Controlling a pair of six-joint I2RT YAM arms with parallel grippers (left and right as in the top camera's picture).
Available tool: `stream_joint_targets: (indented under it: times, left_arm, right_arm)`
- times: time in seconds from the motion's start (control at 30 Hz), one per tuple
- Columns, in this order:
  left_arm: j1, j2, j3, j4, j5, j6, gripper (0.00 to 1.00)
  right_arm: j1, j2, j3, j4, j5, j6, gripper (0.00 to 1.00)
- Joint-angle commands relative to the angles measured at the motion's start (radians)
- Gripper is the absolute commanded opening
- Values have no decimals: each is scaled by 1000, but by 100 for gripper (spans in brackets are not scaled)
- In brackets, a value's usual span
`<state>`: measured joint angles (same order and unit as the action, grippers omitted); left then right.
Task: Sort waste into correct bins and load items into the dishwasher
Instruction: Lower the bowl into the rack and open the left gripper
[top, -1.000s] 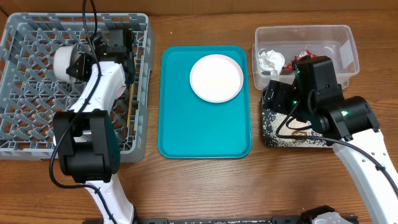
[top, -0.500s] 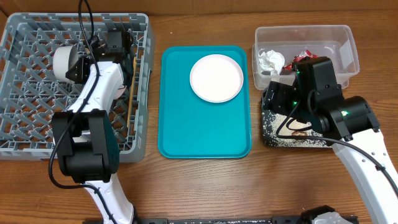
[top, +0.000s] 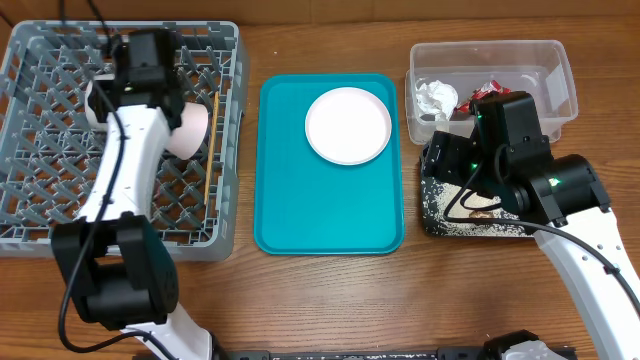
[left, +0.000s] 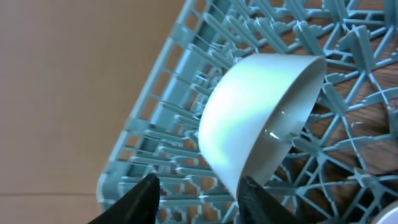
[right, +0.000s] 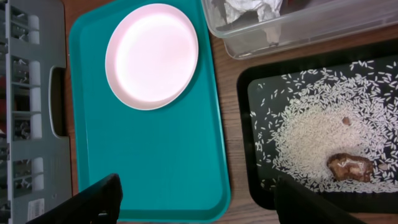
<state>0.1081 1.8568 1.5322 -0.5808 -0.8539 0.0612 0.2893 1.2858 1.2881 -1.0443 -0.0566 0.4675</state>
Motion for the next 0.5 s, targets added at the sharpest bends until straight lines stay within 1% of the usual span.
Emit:
stream_joint_targets:
  times: [0.0,0.17,0.3,0.4,0.47]
  left_arm:
    - [40,4,1,16,163,5,41]
    - [90,4,1,43,318,6,41]
    - [95,4,1,54,358,6,43]
    - [86,3,2,46,346,12,43]
    - [75,-6,2,40,345,14,45]
  right_arm:
    - [-3,2,14,6,-28,1,79]
    - [-3,2,14,9,-27,1,79]
    - [-3,2,14,9,-28,1,77]
    - [-3,2,14,10,-27,1,78]
    - [-3,2,14,10,-27,1,78]
